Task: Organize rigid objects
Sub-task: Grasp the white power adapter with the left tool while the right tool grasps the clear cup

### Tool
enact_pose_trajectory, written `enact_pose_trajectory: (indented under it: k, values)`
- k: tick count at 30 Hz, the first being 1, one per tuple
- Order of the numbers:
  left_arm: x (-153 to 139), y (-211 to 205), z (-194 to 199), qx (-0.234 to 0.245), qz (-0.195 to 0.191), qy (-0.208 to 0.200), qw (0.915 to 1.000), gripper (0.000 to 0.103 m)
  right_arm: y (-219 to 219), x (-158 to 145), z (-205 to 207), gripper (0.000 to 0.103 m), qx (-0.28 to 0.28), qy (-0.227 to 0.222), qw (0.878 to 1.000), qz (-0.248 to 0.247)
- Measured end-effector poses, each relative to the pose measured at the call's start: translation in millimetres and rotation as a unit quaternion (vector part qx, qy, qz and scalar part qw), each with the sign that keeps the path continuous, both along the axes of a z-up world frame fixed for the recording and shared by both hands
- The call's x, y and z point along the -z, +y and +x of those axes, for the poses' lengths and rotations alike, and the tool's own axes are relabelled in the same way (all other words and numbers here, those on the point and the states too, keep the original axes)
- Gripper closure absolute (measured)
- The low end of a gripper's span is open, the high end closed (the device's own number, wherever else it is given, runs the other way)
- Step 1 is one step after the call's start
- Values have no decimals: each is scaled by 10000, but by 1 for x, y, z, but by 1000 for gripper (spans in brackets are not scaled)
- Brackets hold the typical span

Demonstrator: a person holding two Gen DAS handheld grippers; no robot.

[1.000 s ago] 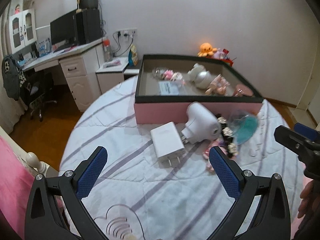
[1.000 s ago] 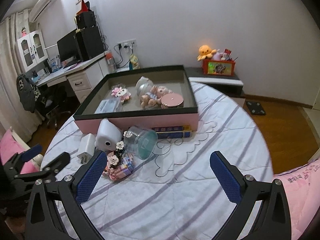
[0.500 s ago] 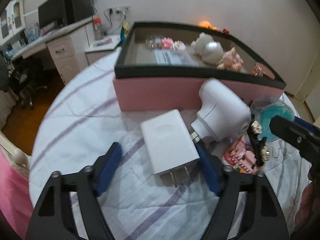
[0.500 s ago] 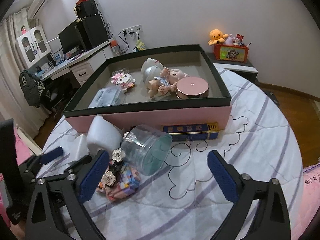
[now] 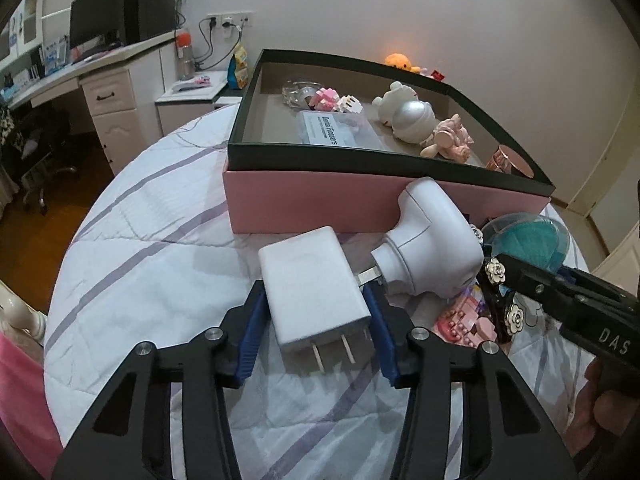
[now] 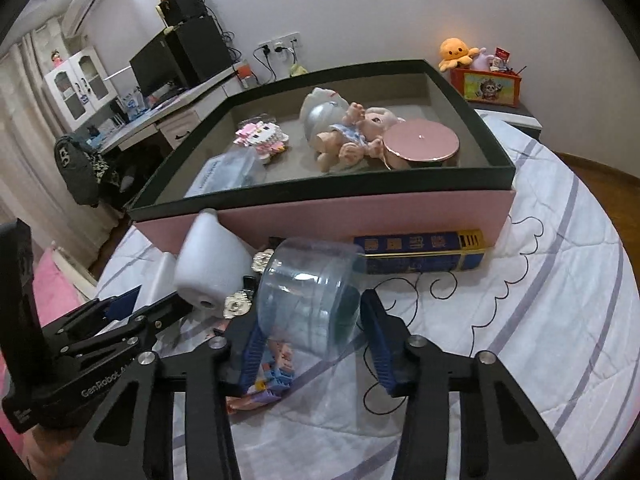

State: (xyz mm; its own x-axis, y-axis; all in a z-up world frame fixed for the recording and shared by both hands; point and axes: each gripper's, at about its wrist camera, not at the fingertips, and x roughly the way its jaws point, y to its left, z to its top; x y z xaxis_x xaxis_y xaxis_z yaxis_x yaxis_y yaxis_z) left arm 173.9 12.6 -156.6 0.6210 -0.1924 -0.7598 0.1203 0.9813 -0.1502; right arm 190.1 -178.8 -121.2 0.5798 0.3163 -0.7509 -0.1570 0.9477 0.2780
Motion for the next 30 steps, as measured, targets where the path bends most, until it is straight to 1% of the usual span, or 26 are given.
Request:
enact_pose_trajectory:
  k: [5, 10, 13, 14, 15, 20, 23, 26, 29, 30]
  values:
    - [-3, 1, -6, -5, -9, -36, 10000, 59, -7, -9, -8, 63, 23, -78, 10000, 52]
    - [0, 2, 0, -88, 90, 43, 9999, 59, -8, -6, -3, 64, 57, -31, 9999, 93]
    - [1, -4, 6, -45, 255, 44, 9997, 59, -4, -4, 3, 61, 55, -10, 10000, 61]
    - [1, -5, 8, -20, 279, 42, 9996, 60, -2, -4, 6, 59, 28, -14, 10000, 62]
    - [1, -6, 9, 3, 279, 24, 9996, 62, 0, -4, 7, 59, -3, -21, 10000, 46]
    - [-1, 2, 5, -56, 102, -18, 9999, 62, 1, -3, 5, 60, -80, -7, 10000, 42]
    - [-3, 3, -3, -81, 156, -75, 9998, 62, -3, -7, 0, 60, -59, -15, 9999, 111]
    - [-2, 3, -5, -101, 173, -61, 9998, 62, -5, -5, 2, 60, -11, 29, 10000, 70]
    - [-1, 2, -4, -105, 212, -41, 9997, 62, -3, -2, 8, 53, 65, 61, 10000, -23]
    - [0, 1, -3, -105, 224, -37, 9997, 62, 0, -2, 9, 53, 52, 58, 9999, -86]
